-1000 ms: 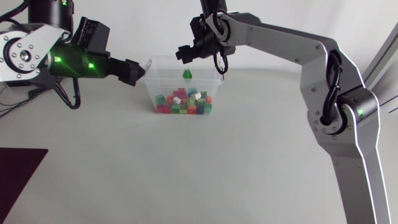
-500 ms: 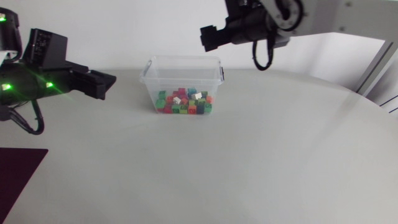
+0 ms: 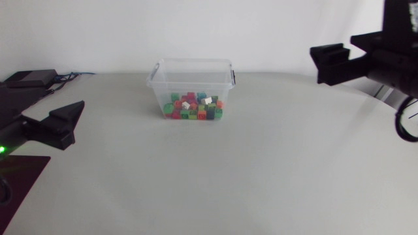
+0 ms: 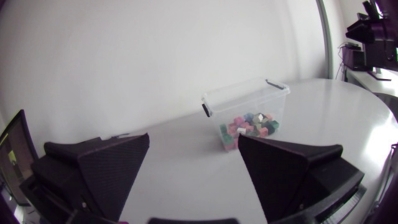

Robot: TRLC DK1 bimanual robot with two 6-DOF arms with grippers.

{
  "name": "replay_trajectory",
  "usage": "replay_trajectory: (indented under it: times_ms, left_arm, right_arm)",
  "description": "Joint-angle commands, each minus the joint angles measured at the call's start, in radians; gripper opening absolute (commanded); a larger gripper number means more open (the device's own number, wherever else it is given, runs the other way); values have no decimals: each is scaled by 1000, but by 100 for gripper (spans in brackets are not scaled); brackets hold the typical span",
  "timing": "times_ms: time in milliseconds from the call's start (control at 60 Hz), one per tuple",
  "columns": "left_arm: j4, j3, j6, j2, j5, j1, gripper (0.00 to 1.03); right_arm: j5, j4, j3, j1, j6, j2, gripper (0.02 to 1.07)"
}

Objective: Place the duplo bricks in the container

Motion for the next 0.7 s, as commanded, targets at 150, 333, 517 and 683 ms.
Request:
replay_trajectory:
  times_ms: [150,333,517,683]
  left_arm:
    - [-38,-125,-10,-215,-8,62,99]
    - [-8,-201,-19,-359,-8,102,99]
    - [26,-267,-57,-436,-11,99,99]
    - [56,-322,-102,-453,-15,94,99]
  right_arm:
    - [35,-82,-178,-77,-36,-268,103]
    - [41,-88,-303,-121,-77,-463,103]
    - [17,-50,-435,-172,-98,-610,103]
    - [-27,-4,-523,-205,-45,-654,103]
